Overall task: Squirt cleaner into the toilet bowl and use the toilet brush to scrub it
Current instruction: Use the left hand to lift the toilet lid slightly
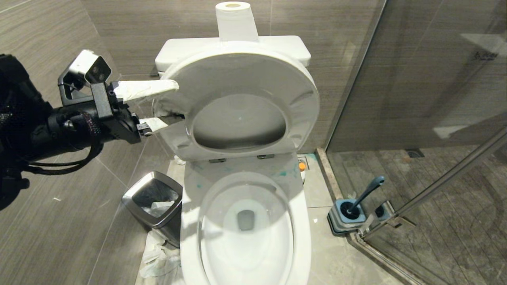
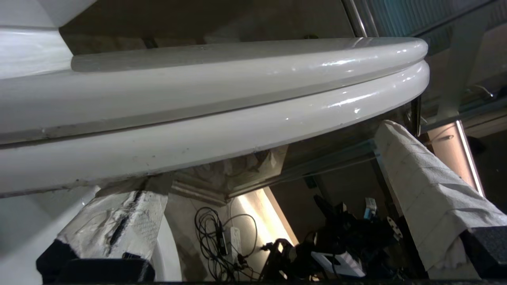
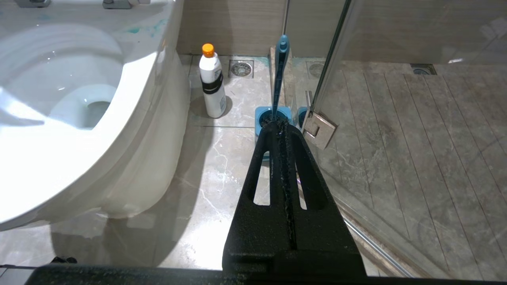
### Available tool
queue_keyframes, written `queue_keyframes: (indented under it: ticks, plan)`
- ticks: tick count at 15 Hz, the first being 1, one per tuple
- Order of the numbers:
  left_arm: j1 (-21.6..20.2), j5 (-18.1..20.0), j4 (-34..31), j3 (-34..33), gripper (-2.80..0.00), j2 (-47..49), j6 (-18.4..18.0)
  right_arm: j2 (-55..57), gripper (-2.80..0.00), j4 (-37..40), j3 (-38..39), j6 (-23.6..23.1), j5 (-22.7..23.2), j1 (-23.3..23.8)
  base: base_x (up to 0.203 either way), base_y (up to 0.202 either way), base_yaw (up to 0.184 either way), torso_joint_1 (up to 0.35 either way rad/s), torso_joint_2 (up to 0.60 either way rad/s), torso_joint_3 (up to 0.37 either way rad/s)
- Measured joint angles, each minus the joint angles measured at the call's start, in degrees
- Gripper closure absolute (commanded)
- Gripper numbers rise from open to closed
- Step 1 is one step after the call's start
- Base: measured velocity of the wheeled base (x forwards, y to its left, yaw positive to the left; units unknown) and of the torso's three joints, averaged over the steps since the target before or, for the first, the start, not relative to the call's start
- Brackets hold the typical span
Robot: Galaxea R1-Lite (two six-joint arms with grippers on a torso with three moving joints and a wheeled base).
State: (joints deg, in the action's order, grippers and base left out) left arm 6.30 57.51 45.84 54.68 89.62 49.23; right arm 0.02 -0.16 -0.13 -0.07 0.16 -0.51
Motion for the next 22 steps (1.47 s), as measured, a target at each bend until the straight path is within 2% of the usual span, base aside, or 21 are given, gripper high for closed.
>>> queue_keyframes:
  ticks: [8,11,15,19,22]
  plan:
    - [0.02,-3.19,0.01,2.68,-2.8,1.31,-0.11,0.0,0.0,0.0,0.0,0.0,0.0,0.02,0.0,0.0,0.0,0.0,0.0,0.0]
    - [0.09,-4.84,0.05,6.05,-2.8,3.56,-0.48,0.0,0.0,0.0,-0.02,0.02,0.0,0.0,0.0,0.0,0.0,0.0,0.0,0.0]
    - [0.11,-8.96,0.5,11.56,-2.8,7.7,-1.64,0.0,0.0,0.02,-0.02,-0.02,0.0,0.0,0.0,0.0,0.0,0.0,0.0,0.0]
    - [0.11,-10.7,5.83,15.68,-2.8,13.17,-3.69,0.0,0.0,0.02,-0.02,-0.01,0.0,0.0,0.0,0.0,0.0,0.0,0.0,0.0]
    - [0.12,-11.17,6.01,19.49,-2.8,16.65,-5.23,0.0,0.0,0.01,-0.02,-0.01,0.02,0.0,0.0,0.0,0.0,0.0,0.0,0.0]
